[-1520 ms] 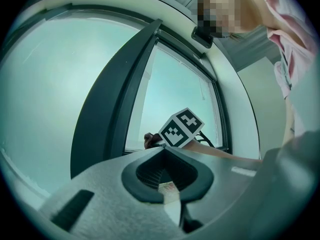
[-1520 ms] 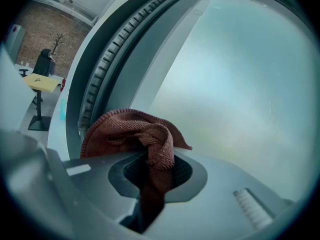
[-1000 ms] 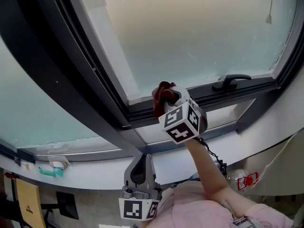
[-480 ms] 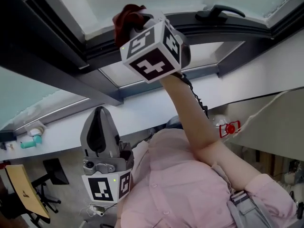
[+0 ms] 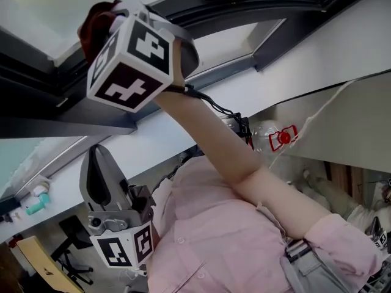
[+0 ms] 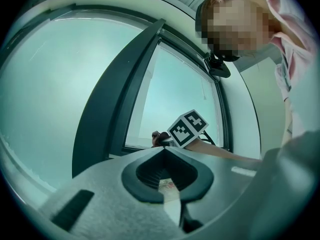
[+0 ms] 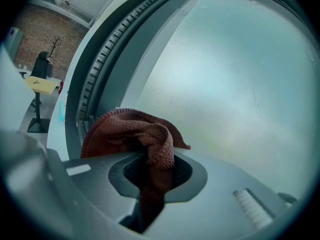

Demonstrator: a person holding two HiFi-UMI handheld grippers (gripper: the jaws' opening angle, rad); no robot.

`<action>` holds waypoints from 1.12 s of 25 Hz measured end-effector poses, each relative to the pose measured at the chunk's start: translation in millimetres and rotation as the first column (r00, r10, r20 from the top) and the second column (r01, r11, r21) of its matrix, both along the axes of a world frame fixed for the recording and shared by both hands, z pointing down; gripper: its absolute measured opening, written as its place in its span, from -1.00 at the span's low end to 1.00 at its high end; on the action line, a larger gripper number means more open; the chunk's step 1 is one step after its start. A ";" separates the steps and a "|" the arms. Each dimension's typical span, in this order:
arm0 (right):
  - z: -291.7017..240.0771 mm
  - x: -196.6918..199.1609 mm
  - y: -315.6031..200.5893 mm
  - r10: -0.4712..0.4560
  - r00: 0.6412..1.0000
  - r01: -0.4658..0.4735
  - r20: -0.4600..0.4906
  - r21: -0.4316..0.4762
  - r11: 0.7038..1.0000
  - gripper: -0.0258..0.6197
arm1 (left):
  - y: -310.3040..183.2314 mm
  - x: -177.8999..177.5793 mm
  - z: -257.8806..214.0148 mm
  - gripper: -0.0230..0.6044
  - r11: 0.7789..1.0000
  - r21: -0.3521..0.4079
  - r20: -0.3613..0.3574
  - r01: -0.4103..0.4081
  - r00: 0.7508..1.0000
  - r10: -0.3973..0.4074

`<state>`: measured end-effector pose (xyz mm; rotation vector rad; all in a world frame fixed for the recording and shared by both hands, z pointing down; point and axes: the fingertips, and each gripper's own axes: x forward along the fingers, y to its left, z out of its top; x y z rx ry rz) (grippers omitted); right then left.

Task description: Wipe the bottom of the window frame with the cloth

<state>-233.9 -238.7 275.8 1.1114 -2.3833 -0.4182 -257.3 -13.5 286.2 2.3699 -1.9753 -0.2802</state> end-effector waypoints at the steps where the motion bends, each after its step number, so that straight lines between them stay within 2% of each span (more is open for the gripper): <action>1: -0.2 0.0 0.4 -0.003 1.000 0.003 0.000 -0.001 1.000 -0.76 | -0.7 1.4 -0.3 -0.93 1.000 0.000 0.001 -0.004 1.000 0.004; 7: 0.0 2.7 0.8 -0.013 1.000 0.013 -0.007 -0.016 1.000 -0.76 | -1.4 2.3 -1.4 -0.93 1.000 -0.001 -0.004 -0.007 1.000 0.007; 14: 2.0 40.2 -16.2 0.055 0.998 -0.055 0.000 -0.041 0.998 -0.76 | -7.3 8.3 1.8 -0.93 0.999 0.000 -0.016 -0.036 0.999 0.036; 28: 2.5 55.4 -20.6 0.065 0.998 -0.064 0.010 -0.046 0.997 -0.76 | -16.1 20.6 1.0 -0.93 0.997 0.008 -0.019 -0.075 0.997 0.075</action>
